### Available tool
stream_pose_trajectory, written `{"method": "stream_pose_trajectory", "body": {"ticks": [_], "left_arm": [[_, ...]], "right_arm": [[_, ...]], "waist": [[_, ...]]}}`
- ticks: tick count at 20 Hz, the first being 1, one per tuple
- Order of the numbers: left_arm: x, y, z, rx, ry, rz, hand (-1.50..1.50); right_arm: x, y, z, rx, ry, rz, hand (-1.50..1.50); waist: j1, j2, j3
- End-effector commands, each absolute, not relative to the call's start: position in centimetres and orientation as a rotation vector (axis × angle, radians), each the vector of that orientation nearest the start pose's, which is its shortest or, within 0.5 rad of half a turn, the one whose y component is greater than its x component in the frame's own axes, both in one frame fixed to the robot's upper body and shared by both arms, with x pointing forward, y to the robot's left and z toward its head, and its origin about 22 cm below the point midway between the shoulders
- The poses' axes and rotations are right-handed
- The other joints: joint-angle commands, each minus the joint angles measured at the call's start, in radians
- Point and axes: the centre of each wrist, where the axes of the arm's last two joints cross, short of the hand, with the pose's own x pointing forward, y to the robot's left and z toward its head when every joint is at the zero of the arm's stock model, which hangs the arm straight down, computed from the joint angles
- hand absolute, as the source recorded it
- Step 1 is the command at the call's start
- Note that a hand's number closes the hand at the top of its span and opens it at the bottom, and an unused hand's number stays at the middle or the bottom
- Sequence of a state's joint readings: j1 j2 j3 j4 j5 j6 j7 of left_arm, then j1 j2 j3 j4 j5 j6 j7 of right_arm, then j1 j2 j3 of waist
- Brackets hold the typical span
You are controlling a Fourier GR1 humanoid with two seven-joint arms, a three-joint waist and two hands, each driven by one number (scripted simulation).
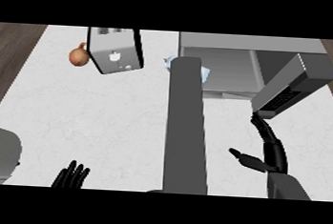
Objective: Pick up the milk, place it into the microwave and close the microwave
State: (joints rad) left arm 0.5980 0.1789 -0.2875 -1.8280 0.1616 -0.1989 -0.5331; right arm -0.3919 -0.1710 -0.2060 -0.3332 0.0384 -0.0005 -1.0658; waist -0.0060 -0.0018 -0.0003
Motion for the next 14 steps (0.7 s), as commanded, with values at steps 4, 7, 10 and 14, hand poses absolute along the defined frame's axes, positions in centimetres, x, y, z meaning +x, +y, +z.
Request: {"method": "stream_pose_trajectory", "body": {"ticks": [4, 7, 10, 14], "left_arm": [[10.7, 19.6, -3.7, -0.426, -1.689, -0.236, -1.5], [11.4, 19.8, -3.3, -0.399, -1.704, -0.339, 1.5], [14.5, 19.0, -3.7, -0.404, -1.702, -0.371, 1.5], [15.8, 14.9, -3.5, -0.413, -1.692, -0.383, 1.5]], "right_arm": [[22.4, -34.4, -14.6, -0.16, -1.832, 0.047, 1.5], [19.5, -37.4, -14.8, -0.183, -1.822, 0.014, -1.5], [19.7, -38.7, -13.8, -0.211, -1.823, -0.035, -1.5], [16.9, -43.1, -12.5, -0.188, -1.839, -0.105, -1.5]], "waist": [[-0.009, -0.002, -0.001], [-0.003, 0.0, 0.0], [-0.001, 0.001, 0.0], [-0.007, 0.002, 0.001]]}}
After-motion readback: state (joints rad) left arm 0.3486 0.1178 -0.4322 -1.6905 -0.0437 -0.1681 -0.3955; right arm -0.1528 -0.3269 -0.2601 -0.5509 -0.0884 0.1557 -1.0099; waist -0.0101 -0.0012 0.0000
